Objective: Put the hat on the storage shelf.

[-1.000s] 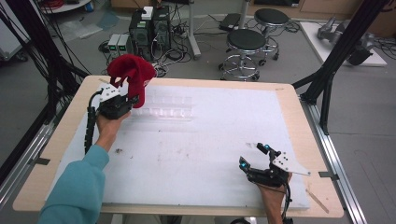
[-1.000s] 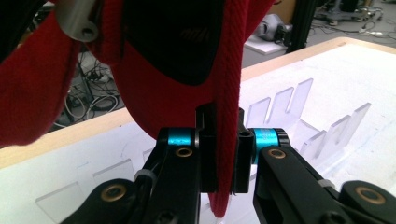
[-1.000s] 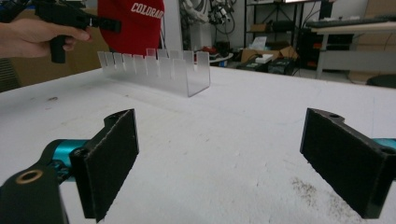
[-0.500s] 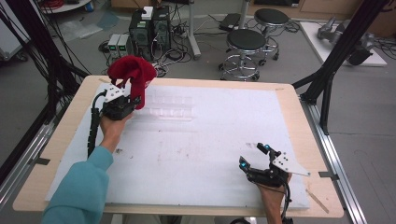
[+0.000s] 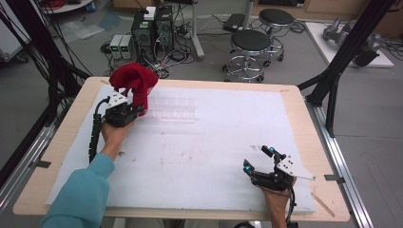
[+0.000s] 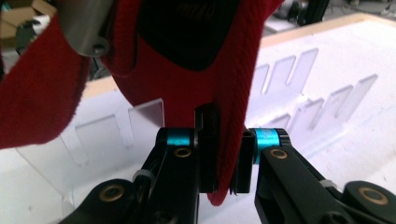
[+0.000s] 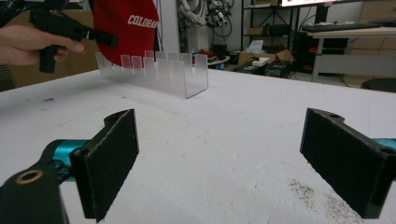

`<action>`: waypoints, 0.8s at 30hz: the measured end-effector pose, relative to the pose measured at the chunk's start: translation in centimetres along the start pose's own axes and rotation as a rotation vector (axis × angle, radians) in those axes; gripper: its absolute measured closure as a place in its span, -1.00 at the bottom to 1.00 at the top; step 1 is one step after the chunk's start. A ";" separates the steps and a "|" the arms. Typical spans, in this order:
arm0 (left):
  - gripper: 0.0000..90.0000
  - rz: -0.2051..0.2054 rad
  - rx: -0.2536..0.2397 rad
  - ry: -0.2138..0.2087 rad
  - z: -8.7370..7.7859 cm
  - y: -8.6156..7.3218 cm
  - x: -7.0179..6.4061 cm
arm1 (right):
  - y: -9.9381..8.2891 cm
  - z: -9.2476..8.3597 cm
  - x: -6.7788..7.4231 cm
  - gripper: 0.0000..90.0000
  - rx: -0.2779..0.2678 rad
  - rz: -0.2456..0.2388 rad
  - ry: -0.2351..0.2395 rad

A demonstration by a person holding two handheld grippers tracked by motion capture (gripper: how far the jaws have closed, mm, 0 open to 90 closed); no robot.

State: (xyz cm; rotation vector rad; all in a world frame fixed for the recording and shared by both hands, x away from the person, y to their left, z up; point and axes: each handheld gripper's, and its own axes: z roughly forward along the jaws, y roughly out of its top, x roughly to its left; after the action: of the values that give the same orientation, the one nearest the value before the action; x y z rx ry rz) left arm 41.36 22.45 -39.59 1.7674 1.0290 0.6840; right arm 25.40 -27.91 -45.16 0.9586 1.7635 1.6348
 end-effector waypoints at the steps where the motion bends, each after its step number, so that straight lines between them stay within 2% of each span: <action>1: 0.86 -0.007 0.010 -0.005 0.0 0.0 0.0 | 0.0 0.0 0.0 -0.77 -0.001 0.002 0.001; 4: 0.86 -0.018 0.029 -0.010 -0.1 -0.1 0.1 | 0.0 0.0 0.0 -0.77 -0.005 0.003 0.002; 10: 0.85 0.002 0.090 -0.015 -0.4 -0.4 0.0 | 0.0 -0.1 0.0 -0.77 -0.007 0.000 -0.002; 13: 0.83 -0.008 0.101 -0.023 -0.4 -0.5 0.1 | 0.0 -0.1 0.0 -0.77 -0.009 -0.001 -0.005; 16: 0.80 -0.017 0.135 -0.031 -0.4 -0.7 0.2 | 0.0 -0.1 0.0 -0.77 -0.009 0.000 -0.005; 18: 0.62 -0.030 0.158 -0.042 -0.3 -0.7 0.0 | 0.0 -0.1 0.0 -0.77 -0.010 0.001 -0.005; 21: 0.02 -0.044 0.189 -0.051 -0.2 -0.7 -0.2 | -0.1 -0.1 0.1 -0.77 -0.012 0.000 -0.007; 24: -0.32 -0.034 0.192 -0.063 -0.6 -0.7 -0.2 | -0.1 -0.2 0.1 -0.77 -0.014 -0.003 -0.008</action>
State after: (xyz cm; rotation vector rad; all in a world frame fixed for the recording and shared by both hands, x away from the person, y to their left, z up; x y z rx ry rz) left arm 40.60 22.70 -39.98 1.9188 1.1090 0.5185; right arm 25.17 -27.91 -45.22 0.9542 1.7448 1.6374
